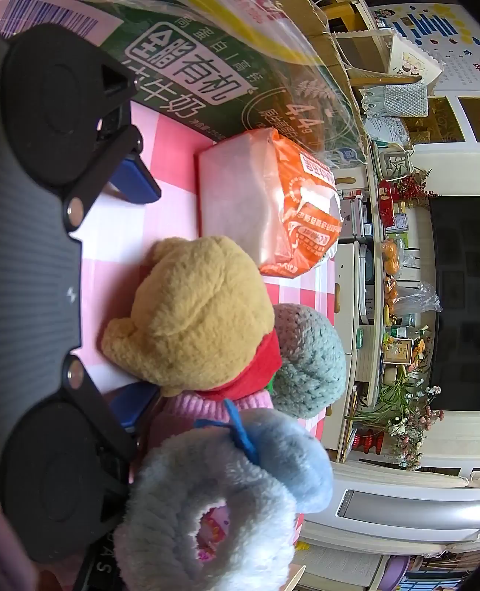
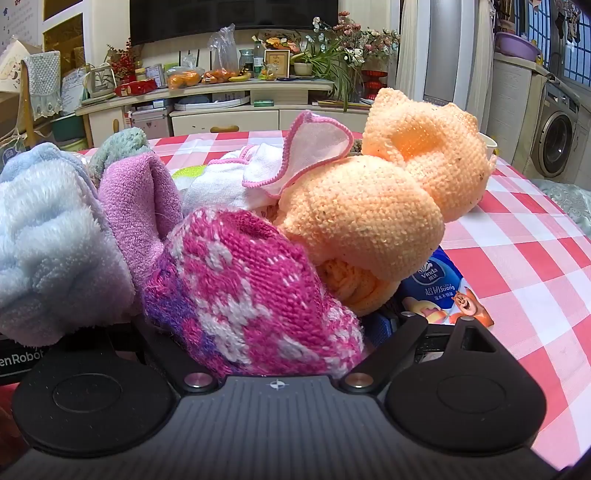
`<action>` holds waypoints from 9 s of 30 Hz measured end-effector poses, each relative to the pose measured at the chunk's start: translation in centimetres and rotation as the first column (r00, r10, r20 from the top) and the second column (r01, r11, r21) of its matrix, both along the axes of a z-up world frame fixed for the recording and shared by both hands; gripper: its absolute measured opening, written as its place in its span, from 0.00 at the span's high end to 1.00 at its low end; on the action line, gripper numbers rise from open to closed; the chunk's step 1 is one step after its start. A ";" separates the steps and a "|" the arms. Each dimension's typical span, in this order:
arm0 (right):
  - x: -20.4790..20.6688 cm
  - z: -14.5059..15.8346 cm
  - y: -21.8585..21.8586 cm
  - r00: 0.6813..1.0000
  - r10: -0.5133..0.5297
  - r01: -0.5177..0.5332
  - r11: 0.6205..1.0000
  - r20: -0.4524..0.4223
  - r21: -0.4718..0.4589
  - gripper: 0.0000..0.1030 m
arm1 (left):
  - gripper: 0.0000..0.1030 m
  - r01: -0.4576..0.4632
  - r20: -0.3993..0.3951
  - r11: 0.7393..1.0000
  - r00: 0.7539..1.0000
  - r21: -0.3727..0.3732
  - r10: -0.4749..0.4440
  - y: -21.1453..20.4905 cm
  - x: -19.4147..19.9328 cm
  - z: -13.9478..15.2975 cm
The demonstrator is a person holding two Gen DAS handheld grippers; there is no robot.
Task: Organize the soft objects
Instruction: 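Pull both tools back from the pile of soft items, then grasp the light blue fluffy scrunchie with left tool while right tool grasps pink knitted sock, then carry both items to the cardboard box while right tool drops the pink sock inside, then open the left tool to drop the blue scrunchie into the box, then move the right tool over the orange knitted toy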
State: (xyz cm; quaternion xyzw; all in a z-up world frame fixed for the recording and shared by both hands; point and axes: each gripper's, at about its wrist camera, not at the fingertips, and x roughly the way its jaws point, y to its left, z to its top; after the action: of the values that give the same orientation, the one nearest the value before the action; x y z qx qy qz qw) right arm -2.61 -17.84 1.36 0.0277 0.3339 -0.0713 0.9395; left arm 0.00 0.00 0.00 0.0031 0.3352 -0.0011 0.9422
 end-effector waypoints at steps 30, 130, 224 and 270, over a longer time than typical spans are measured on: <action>-4.4 0.6 -0.7 1.000 0.025 -0.026 0.999 0.016 0.029 0.00 | 0.01 0.055 0.034 0.998 0.998 -0.016 -0.054 2.1 -7.4 1.7; -2.6 1.6 -3.0 0.995 0.033 -0.063 0.938 0.093 0.340 0.00 | 0.17 0.405 -0.044 0.912 0.914 0.058 -0.403 -2.9 -4.0 2.6; 2.8 9.5 11.4 0.841 0.481 -0.540 0.773 0.248 0.333 0.03 | 0.15 -0.184 0.120 0.953 0.969 -0.239 0.217 24.4 -4.6 11.8; -3.9 8.2 1.3 0.963 0.012 -0.105 0.936 0.269 0.335 0.02 | 0.06 0.084 0.185 0.995 0.980 -0.044 -0.075 10.9 -4.3 11.6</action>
State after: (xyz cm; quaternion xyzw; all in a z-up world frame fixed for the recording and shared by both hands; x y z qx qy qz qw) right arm -6.47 -16.53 9.56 0.1916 0.2143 0.0209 0.9576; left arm -4.34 10.91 11.55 -0.0076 0.2464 -0.0471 0.9680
